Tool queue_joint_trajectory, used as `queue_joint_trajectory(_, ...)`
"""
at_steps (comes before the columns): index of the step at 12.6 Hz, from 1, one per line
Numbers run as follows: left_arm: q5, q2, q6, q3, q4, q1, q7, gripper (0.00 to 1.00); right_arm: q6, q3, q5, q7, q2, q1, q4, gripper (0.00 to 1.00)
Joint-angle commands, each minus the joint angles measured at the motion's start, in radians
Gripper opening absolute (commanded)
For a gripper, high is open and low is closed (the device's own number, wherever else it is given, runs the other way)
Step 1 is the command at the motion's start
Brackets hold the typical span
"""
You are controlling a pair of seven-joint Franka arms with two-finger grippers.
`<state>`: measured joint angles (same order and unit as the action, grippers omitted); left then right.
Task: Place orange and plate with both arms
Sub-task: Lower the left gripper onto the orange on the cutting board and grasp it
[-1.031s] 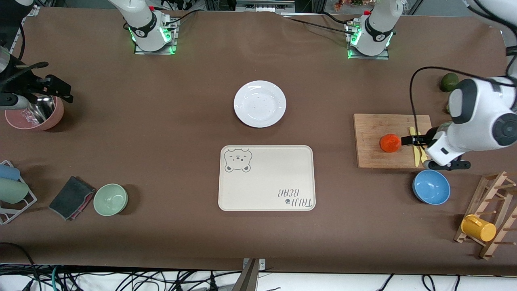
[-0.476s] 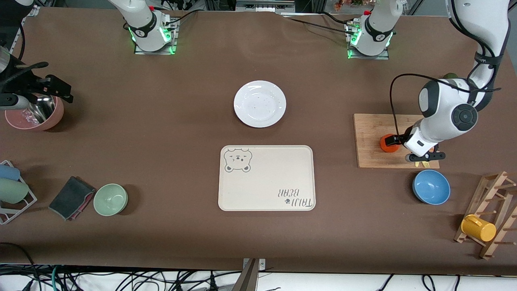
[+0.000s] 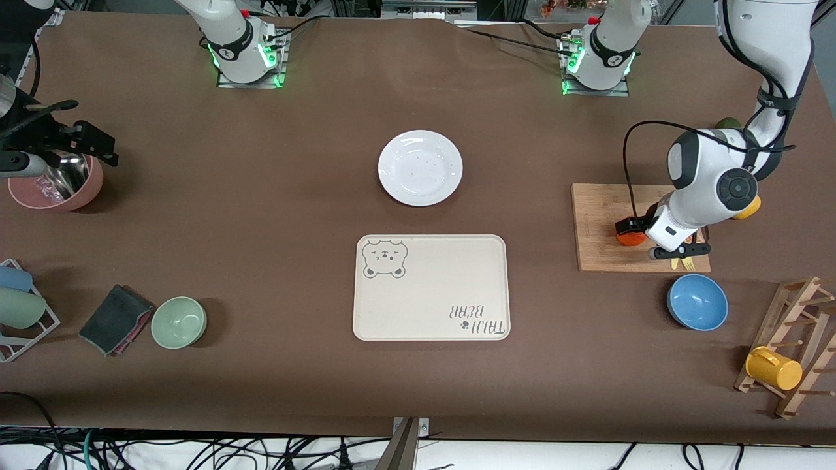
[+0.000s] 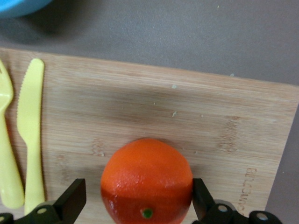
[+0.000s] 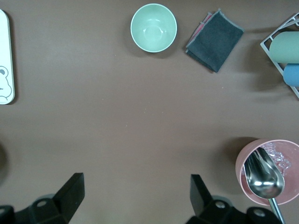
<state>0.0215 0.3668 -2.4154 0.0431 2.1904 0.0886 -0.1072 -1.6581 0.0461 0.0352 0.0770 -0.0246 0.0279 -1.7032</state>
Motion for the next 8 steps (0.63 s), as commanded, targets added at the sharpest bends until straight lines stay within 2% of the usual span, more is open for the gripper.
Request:
queue_joint_trajectory(1, -0.021, 0.02, -0.031, 0.0, 0.003, -0.006, -0.003, 1.0, 0.012, -0.005, -0.009, -0.006, -0.005, -0.005, 0.007, 1.0)
queue_joint_trajectory(4, -0.021, 0.046, -0.062, 0.001, 0.002, -0.007, -0.003, 0.97, 0.012, -0.005, -0.008, -0.011, -0.005, -0.005, 0.007, 1.0)
queue_joint_trajectory(5, -0.021, 0.05, -0.065, 0.001, 0.002, -0.007, -0.003, 0.9, 0.012, -0.006, -0.009, -0.017, -0.005, -0.005, 0.007, 1.0)
queue_joint_trajectory(8, -0.014, 0.05, -0.065, 0.001, -0.003, -0.015, 0.001, 0.53, 0.011, -0.038, -0.008, -0.017, -0.009, -0.003, 0.007, 1.0)
